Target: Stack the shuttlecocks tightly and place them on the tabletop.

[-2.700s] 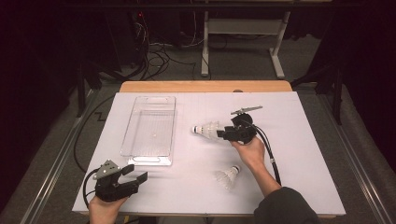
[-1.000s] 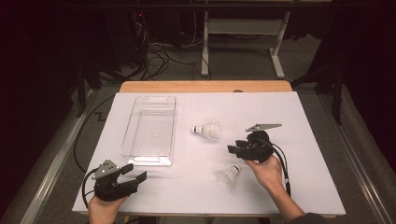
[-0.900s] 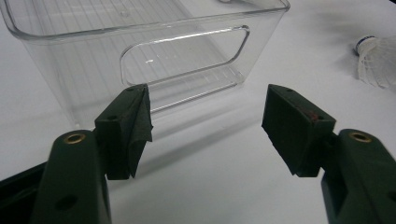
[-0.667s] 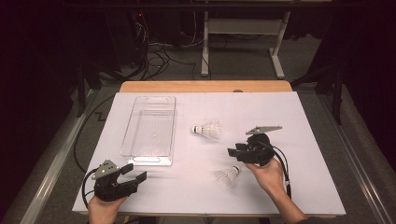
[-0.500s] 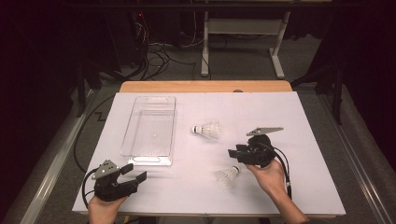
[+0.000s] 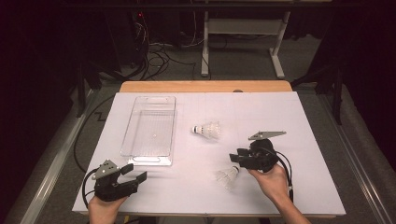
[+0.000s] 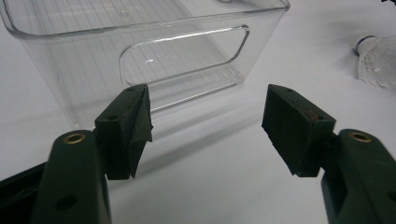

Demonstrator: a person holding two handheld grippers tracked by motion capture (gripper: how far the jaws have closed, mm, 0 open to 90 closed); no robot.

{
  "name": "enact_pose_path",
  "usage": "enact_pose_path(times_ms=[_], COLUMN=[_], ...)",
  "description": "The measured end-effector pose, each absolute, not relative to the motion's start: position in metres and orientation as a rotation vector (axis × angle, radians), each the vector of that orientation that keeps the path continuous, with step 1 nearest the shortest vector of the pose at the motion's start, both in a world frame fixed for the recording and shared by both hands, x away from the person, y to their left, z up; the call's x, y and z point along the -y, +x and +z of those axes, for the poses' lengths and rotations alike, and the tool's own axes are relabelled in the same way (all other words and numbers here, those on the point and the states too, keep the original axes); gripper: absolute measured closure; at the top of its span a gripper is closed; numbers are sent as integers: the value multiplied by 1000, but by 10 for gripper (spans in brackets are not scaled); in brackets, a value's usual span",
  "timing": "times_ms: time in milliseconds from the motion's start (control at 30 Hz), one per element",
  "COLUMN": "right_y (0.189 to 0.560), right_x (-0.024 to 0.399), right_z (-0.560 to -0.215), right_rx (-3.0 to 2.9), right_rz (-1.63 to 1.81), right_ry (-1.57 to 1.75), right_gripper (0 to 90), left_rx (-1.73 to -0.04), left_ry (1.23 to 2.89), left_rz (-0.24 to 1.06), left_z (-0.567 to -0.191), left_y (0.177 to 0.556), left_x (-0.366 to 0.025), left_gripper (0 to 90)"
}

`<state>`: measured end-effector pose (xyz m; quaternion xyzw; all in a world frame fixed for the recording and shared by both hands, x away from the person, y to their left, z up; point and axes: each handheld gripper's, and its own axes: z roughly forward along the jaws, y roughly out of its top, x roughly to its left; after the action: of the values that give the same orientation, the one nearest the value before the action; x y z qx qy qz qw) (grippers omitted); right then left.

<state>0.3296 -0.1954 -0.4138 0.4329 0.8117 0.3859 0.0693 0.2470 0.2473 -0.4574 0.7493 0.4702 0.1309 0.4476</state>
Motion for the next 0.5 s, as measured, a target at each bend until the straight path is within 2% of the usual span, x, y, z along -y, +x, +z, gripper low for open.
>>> enact_pose_path(times_ms=[500], right_y=[316], right_x=[191], right_z=[-413], right_rx=[-2483], right_rz=[1141], right_ry=[1262], right_gripper=[584], left_rx=[-1165], left_ry=[1854], left_rz=[324], left_z=[-457], left_y=[247], left_x=[-247], left_gripper=[335])
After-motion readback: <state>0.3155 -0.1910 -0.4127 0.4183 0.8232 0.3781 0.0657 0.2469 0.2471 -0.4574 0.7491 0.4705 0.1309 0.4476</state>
